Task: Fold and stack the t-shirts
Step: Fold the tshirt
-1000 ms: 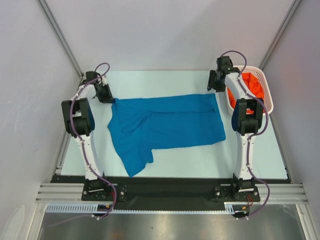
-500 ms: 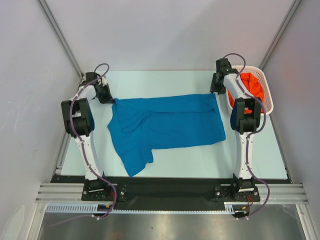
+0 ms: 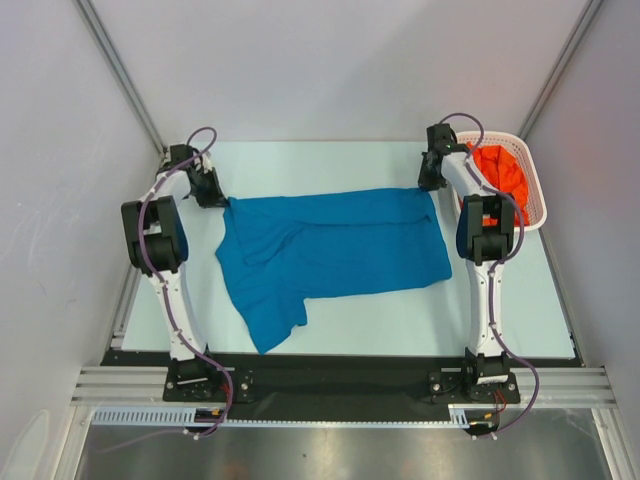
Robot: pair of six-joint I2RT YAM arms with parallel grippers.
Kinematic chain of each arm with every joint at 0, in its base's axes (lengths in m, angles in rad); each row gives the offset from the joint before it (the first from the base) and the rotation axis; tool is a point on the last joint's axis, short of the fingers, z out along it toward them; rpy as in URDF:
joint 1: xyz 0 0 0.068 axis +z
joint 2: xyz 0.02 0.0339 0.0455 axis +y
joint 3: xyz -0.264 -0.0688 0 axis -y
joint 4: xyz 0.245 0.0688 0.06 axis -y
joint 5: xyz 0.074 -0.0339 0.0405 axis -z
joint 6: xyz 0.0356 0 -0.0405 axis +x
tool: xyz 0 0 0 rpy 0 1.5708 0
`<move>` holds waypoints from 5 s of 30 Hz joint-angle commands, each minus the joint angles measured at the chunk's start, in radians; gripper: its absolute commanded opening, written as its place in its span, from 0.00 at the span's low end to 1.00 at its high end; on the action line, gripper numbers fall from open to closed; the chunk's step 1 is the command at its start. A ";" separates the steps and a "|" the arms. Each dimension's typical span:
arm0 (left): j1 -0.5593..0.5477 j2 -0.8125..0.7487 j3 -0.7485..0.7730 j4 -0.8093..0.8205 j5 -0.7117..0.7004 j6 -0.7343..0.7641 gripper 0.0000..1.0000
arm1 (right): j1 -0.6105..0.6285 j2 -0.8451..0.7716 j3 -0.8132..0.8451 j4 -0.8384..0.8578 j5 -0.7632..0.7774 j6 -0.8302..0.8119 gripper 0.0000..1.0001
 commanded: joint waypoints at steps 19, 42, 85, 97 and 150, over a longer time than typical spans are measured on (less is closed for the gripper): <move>0.043 -0.122 -0.060 -0.022 -0.185 -0.101 0.47 | 0.032 0.040 0.145 0.028 0.052 0.010 0.37; -0.184 -0.218 -0.192 0.055 -0.124 -0.325 0.22 | 0.062 -0.379 -0.303 -0.035 0.038 0.044 0.42; -0.178 -0.561 -0.593 0.122 -0.078 -0.279 0.38 | 0.202 -0.492 -0.474 0.121 -0.207 0.085 0.47; -0.202 -0.551 -0.634 0.129 -0.055 -0.296 0.35 | 0.522 -0.293 -0.460 0.517 -0.431 0.467 0.20; -0.376 -0.361 -0.441 0.010 -0.285 -0.097 0.09 | 0.633 -0.095 -0.453 0.757 -0.403 0.683 0.27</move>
